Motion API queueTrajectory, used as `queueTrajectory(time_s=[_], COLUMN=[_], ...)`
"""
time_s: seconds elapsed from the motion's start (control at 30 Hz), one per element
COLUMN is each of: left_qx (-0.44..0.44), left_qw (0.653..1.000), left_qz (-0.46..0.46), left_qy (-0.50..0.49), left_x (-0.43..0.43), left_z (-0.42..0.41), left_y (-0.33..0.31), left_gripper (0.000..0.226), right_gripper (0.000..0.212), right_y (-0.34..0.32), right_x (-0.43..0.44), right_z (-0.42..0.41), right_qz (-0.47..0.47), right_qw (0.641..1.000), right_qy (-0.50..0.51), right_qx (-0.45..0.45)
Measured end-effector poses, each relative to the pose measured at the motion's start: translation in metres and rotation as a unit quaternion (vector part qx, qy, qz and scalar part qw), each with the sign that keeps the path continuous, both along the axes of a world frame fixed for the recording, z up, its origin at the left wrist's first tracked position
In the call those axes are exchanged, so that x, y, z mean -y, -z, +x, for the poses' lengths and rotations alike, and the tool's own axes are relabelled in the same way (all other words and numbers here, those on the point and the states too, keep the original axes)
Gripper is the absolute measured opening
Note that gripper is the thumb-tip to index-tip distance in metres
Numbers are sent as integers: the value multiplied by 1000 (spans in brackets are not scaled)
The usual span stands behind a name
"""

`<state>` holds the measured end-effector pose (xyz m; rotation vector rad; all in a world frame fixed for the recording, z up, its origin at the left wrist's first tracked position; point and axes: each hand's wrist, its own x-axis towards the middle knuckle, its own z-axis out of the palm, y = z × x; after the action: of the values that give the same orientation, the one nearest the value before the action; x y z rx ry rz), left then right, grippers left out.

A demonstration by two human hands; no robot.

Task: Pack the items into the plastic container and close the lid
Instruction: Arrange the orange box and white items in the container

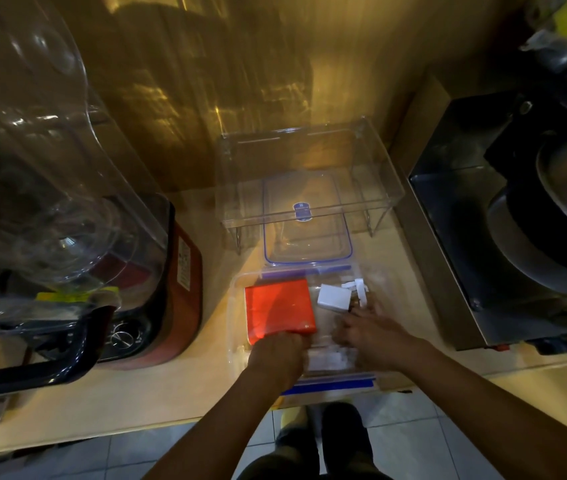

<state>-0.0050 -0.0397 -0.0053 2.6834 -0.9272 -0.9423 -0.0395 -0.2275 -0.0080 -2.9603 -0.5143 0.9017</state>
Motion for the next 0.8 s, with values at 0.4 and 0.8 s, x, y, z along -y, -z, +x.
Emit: queueTrajectory(time_s=[0.4,0.8], left_qx=[-17,21], left_qw=[999,998], left_qz=[-14,23], left_qy=[31,62], left_x=[3,4], left_z=[4,0], left_y=[-2,1], left_gripper=[29,24], right_gripper=[25,26], right_y=[8,14], right_x=[-23,-8], right_z=[5,3], right_qz=[52,-36], right_qw=[996,992], right_qy=[37,-99], right_qx=[63,75])
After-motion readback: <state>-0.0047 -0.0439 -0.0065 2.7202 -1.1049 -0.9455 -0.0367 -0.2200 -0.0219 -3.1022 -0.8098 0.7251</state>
